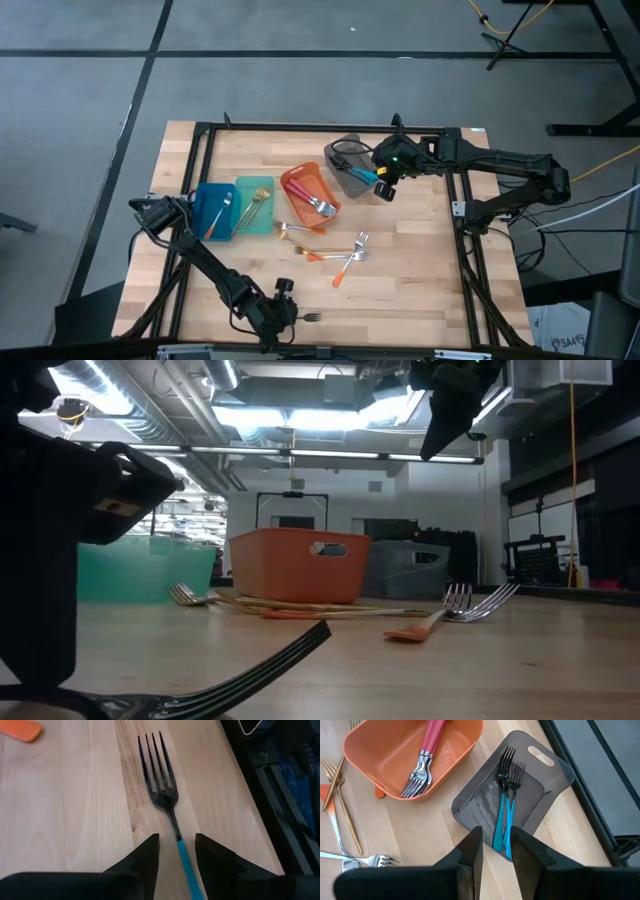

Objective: Sort silverware by color (type)
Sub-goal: Put the blue fork into the black bin

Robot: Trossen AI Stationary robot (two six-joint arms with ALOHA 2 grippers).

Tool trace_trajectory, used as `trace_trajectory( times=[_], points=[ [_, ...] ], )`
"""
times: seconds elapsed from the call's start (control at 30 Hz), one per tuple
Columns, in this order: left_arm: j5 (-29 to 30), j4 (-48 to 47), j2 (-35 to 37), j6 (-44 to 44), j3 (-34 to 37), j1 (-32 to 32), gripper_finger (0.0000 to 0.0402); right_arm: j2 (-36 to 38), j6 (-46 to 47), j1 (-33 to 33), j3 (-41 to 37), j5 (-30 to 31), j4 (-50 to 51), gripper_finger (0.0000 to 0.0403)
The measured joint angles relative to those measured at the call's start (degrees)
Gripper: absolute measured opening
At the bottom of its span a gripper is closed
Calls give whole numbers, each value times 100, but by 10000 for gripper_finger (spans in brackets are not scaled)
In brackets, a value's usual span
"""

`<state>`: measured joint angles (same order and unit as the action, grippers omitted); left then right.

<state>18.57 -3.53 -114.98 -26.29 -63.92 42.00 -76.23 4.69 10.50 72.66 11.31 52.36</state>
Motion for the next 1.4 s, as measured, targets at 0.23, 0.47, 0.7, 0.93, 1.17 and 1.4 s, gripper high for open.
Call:
trace_trajectory(
  times=[0.23, 0.47, 0.7, 0.93, 1.17, 1.4],
  points=[
    [44, -61, -2, 5, 0, -2, 86, 0, -2, 0, 0, 0, 0, 88],
    [37, -90, -2, -1, 0, -11, 40, 0, -2, 0, 0, 0, 0, 88],
    [19, -90, -4, -15, 0, -13, 6, 0, -2, 0, 0, 0, 0, 88],
    [-3, -87, -4, -138, 2, -13, 7, 0, -2, 0, 0, 0, 0, 88],
    [-4, -74, -4, -565, 7, -13, 5, 0, -2, 0, 0, 0, 1, 88],
    [-32, -130, 111, -659, 21, -13, 5, -2, -2, -2, 0, 0, 2, 88]
  ],
)
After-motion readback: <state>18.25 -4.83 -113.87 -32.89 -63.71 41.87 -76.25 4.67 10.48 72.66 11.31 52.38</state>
